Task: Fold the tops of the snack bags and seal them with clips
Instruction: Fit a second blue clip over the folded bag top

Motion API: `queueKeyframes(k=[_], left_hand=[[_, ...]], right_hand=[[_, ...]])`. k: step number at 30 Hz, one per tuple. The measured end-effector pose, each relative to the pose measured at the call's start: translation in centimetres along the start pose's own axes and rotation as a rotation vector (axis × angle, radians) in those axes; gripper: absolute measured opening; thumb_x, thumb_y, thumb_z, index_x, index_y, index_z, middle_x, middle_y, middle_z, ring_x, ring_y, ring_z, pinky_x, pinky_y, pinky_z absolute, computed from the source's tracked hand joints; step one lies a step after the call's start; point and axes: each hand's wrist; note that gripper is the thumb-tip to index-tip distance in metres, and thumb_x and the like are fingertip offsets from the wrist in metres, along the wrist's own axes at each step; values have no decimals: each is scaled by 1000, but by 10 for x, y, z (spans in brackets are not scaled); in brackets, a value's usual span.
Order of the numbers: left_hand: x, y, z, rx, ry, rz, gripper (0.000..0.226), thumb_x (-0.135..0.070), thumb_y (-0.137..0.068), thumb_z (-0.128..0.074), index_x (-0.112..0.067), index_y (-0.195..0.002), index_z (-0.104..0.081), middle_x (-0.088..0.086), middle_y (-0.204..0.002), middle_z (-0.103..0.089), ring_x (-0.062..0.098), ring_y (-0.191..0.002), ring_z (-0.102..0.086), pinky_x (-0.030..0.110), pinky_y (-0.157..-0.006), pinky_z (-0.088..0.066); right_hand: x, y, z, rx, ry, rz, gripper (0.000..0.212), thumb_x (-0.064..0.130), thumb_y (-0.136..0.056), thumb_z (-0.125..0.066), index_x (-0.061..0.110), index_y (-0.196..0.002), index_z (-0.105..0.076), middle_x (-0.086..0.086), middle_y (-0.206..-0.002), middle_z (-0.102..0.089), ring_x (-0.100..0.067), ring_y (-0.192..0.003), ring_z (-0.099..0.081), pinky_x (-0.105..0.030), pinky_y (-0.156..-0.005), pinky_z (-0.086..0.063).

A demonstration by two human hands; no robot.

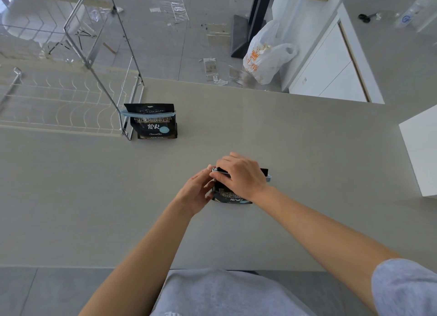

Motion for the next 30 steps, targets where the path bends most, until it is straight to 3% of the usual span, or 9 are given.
queueKeyframes(k=[5,9,13,17,20,24,27,30], left_hand=[[-11,0,0,-108,-84,-25,17,-30,-85,-58,-25,-72,-68,-8,-74,-62,9,-78,-56,26,-75,-39],[-11,-1,-8,-215,-238,-195,12,-32,-83,-61,-23,-77,-61,-8,-73,-61,8,-75,-57,26,-74,-41],[-2,-2,-21,-161,-299,-277,20,-31,-90,-54,-26,-73,-64,-12,-69,-65,5,-77,-59,27,-79,-43],[8,1,-17,-137,-288,-315,25,-35,-94,-48,-28,-78,-66,-11,-75,-66,5,-82,-60,29,-85,-43],[11,3,-14,-141,-337,-324,26,-32,-96,-44,-26,-84,-66,-7,-83,-65,8,-87,-58,31,-88,-43],[11,8,-15,-143,-473,-450,30,-18,-98,-39,-9,-79,-60,2,-76,-59,10,-75,-53,22,-73,-41],[14,9,-17,-168,-599,-551,28,-10,-97,-37,7,-80,-49,20,-72,-50,24,-70,-44,36,-66,-37],[22,8,-19,-215,-707,-647,29,-8,-98,-36,7,-76,-47,29,-73,-51,39,-69,-46,51,-66,-39]], right_hand=[[1,-5,2,45,-21,-51,33,51,-92,-43,20,-88,-54,5,-86,-62,-17,-85,-55,-28,-60,-33],[-1,-2,12,-62,-243,-90,18,41,-86,-59,23,-88,-57,12,-82,-51,-7,-80,-48,-26,-60,-40],[0,1,17,5,-318,-150,14,30,-82,-67,19,-83,-57,9,-78,-54,-12,-72,-48,-29,-61,-41],[5,1,14,102,-236,-134,18,33,-88,-57,16,-85,-51,8,-79,-48,-20,-71,-49,-29,-62,-33],[10,4,6,120,-126,-52,19,32,-95,-44,14,-92,-50,-4,-82,-56,-31,-72,-56,-31,-58,-35],[11,8,4,82,-105,73,19,24,-97,-40,9,-90,-50,-8,-80,-60,-33,-65,-55,-34,-55,-41],[12,12,7,-16,-146,121,18,18,-95,-46,8,-80,-46,-7,-69,-55,-26,-55,-43,-32,-52,-42],[14,18,8,-134,-148,144,21,16,-93,-49,7,-74,-46,-7,-62,-52,-25,-49,-39,-25,-53,-35]])
Point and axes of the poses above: each hand's wrist, its own y-axis away from the middle knuckle, its own z-axis out of the back of the hand, x = y × z
